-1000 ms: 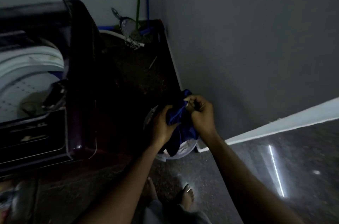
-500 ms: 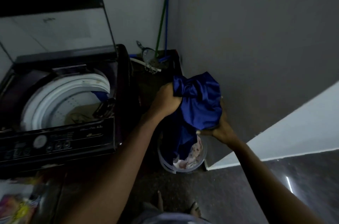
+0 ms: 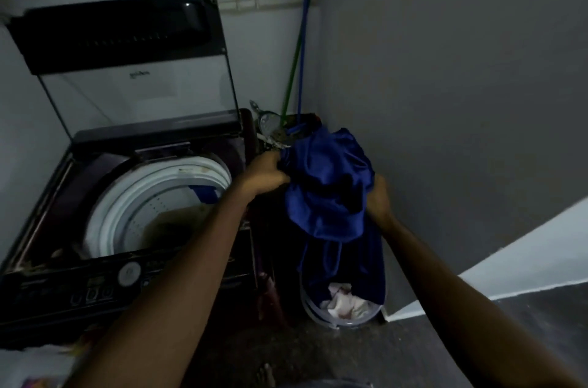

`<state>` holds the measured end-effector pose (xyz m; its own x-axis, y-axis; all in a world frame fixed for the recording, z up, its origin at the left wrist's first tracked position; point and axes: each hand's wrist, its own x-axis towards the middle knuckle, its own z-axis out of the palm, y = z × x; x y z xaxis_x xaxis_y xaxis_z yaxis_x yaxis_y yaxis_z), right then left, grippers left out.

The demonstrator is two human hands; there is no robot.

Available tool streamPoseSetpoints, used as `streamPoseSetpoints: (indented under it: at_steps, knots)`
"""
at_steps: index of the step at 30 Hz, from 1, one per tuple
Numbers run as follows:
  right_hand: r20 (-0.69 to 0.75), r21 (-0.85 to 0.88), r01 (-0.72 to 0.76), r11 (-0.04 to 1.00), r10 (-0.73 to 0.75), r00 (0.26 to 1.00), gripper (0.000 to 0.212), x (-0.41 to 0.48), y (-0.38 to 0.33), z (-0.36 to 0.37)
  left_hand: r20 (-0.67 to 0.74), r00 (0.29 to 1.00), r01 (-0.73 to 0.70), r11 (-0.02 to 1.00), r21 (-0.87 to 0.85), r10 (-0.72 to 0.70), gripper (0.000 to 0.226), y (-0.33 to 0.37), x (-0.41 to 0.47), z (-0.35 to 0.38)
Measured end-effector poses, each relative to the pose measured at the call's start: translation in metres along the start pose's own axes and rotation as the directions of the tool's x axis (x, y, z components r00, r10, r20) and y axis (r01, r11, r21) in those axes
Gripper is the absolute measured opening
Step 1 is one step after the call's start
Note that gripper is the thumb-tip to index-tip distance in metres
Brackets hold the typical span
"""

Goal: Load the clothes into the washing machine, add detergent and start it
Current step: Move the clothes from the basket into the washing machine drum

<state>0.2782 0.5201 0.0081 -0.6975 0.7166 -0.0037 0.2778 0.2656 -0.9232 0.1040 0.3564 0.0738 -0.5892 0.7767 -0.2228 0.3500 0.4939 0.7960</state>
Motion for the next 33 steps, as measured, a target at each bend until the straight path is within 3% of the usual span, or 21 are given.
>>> streamPoseSetpoints:
  at_steps: [2, 4, 6, 9, 11, 13, 15, 18, 21, 23, 25, 29, 31, 33]
  knots:
    - [-0.008, -0.193, 0.065, 0.979, -0.068, 0.998, 0.018, 0.008, -0.016, -0.002, -0.175, 0.981, 0.097, 0.994, 0.045, -0.088, 0.027, -0.019, 0.002, -0.016]
    - [0.042, -0.381, 0.120, 0.917, -0.113, 0.993, 0.033, 0.016, -0.032, -0.005, -0.327, 0.938, 0.065, 0.986, -0.154, -0.113, 0.018, -0.026, 0.000, -0.029]
    - [0.116, -0.529, 0.166, 0.832, -0.122, 0.986, 0.040, 0.018, -0.046, -0.001, -0.223, 0.975, -0.072, 0.959, -0.275, 0.010, 0.045, -0.025, -0.002, -0.034]
    - [0.165, -0.579, 0.269, 0.769, -0.212, 0.963, 0.040, 0.023, -0.067, 0.006, 0.178, 0.961, -0.203, 0.977, -0.063, 0.211, 0.097, -0.015, -0.005, -0.011]
    - [0.162, -0.510, 0.284, 0.812, -0.233, 0.959, 0.032, 0.024, -0.084, 0.008, 0.191, 0.955, -0.236, 0.971, 0.027, 0.227, 0.128, -0.016, 0.001, 0.017]
    - [0.182, -0.382, 0.262, 0.886, -0.206, 0.962, 0.026, 0.024, -0.102, 0.009, 0.068, 0.979, -0.188, 0.978, -0.085, 0.194, 0.137, -0.017, 0.003, 0.040]
    - [0.237, -0.257, 0.240, 0.936, -0.179, 0.955, 0.032, 0.025, -0.117, 0.007, -0.081, 0.986, -0.162, 0.961, -0.223, 0.148, 0.128, -0.020, 0.004, 0.056]
    - [0.431, -0.102, 0.154, 0.983, -0.096, 0.897, 0.063, 0.020, -0.127, -0.006, -0.307, 0.950, -0.178, 0.902, -0.394, 0.053, 0.098, -0.028, 0.006, 0.064]
    - [0.601, 0.111, 0.021, 0.994, -0.084, 0.795, 0.084, 0.011, -0.113, -0.031, -0.443, 0.896, -0.171, 0.887, -0.428, -0.041, 0.044, -0.020, 0.007, 0.054]
    - [0.578, 0.093, 0.040, 0.995, -0.087, 0.811, 0.097, 0.002, -0.088, -0.044, -0.525, 0.849, -0.179, 0.897, -0.405, -0.068, 0.032, -0.009, 0.008, 0.042]
    - [0.501, -0.029, 0.067, 0.997, -0.044, 0.864, 0.117, -0.008, -0.054, -0.047, -0.579, 0.814, -0.236, 0.885, -0.402, -0.046, 0.034, 0.006, 0.005, 0.029]
    - [0.405, -0.143, 0.031, 0.989, 0.030, 0.914, 0.149, -0.021, 0.003, -0.016, -0.606, 0.794, -0.416, 0.774, -0.477, 0.054, 0.035, 0.043, -0.009, 0.006]
    - [0.353, -0.108, -0.005, 0.994, 0.043, 0.935, 0.150, -0.018, 0.012, 0.012, -0.614, 0.786, -0.468, 0.720, -0.513, 0.073, 0.033, 0.058, -0.015, -0.001]
    - [0.270, -0.019, -0.058, 0.998, 0.061, 0.961, 0.124, -0.013, 0.009, 0.039, -0.621, 0.782, -0.498, 0.655, -0.568, 0.056, 0.031, 0.068, -0.021, -0.007]
